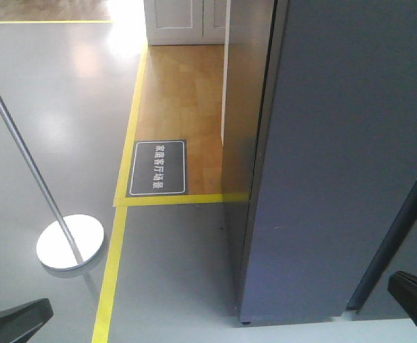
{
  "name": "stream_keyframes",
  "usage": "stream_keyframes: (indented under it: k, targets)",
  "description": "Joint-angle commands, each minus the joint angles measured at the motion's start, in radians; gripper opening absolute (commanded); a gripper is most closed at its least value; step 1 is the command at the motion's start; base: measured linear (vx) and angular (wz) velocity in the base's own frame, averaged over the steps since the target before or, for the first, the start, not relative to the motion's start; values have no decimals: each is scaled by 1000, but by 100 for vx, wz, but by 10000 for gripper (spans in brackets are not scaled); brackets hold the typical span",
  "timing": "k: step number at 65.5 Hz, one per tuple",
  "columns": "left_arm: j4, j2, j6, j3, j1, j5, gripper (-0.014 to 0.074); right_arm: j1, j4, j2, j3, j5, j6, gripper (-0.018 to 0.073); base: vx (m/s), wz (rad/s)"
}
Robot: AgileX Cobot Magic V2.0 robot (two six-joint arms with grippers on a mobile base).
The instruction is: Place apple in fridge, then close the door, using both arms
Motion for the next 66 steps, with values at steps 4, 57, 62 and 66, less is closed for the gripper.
stream_keyframes:
  k: [4,57,62,66]
  targets:
    - [-59,3,-7,-25,-1,7,-6,-5,33,7,-25,-52,-8,-3,0,0]
    - [-350,3,-7,-25,-1,-58,-6,-5,33,7,-25,-52,-8,-3,0,0]
    - [-521,3,-7,-25,-1,-63,-6,-5,33,7,-25,-52,-8,-3,0,0]
    - [-638,3,-7,-23,-1,-63,-6,-5,33,7,-25,-52,-8,-3,0,0]
